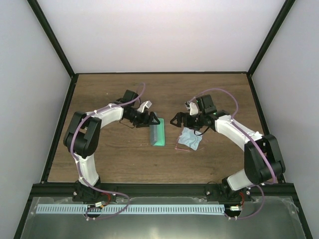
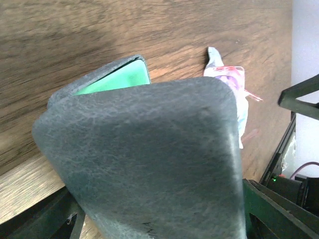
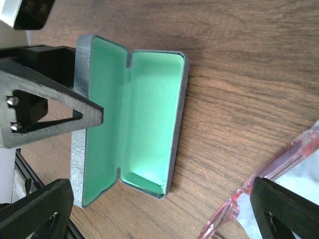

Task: Organize the sunglasses
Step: Place the sunglasses case at the center of the board, then adjust the sunglasses case at the center of the board.

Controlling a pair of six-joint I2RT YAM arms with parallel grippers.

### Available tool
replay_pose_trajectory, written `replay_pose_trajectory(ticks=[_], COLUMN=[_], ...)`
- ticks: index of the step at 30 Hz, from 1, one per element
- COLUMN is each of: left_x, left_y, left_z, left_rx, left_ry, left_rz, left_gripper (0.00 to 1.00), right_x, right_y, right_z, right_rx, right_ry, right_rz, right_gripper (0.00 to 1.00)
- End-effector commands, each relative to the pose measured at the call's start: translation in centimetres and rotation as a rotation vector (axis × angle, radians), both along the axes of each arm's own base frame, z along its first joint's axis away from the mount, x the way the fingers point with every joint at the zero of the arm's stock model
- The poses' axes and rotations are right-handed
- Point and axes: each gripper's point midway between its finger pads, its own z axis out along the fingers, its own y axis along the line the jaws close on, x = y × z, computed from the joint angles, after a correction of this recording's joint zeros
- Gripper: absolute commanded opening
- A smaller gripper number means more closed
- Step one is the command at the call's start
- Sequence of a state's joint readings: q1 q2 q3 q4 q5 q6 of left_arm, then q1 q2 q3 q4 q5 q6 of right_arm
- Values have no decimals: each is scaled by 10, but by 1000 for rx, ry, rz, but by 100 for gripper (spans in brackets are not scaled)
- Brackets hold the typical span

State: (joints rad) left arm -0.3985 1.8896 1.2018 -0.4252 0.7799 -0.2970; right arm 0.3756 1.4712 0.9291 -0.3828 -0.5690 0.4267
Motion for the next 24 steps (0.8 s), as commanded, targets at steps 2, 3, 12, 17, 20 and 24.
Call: replay_pose_trajectory(ticks=[2,3,12,17,20,24], left_x=[5,6,13,8,4,-4], left_y=[10,10,6,14,24,41], left_z=[6,6,34,50,54,67], left_rx=[46,45,41,73,92,76], left_ry=[-65,-66,-110,-135,-156,-184], left_rz=[-42,-45,-80,-61,13,210], left_gripper=[86,86,91,94,94,96], right_x=[11,12,36,64,79,94], right_y=[9,10,18,21,22,32], right_z=[17,17,31,33,17,-12], right_rx=[28,29,24,-29,-100,-248], right_ry=[-29,-29,-83,-126,-143,-182], right_rz=[24,24,37,34,50,115], right_gripper=[100,100,100,98,90,78])
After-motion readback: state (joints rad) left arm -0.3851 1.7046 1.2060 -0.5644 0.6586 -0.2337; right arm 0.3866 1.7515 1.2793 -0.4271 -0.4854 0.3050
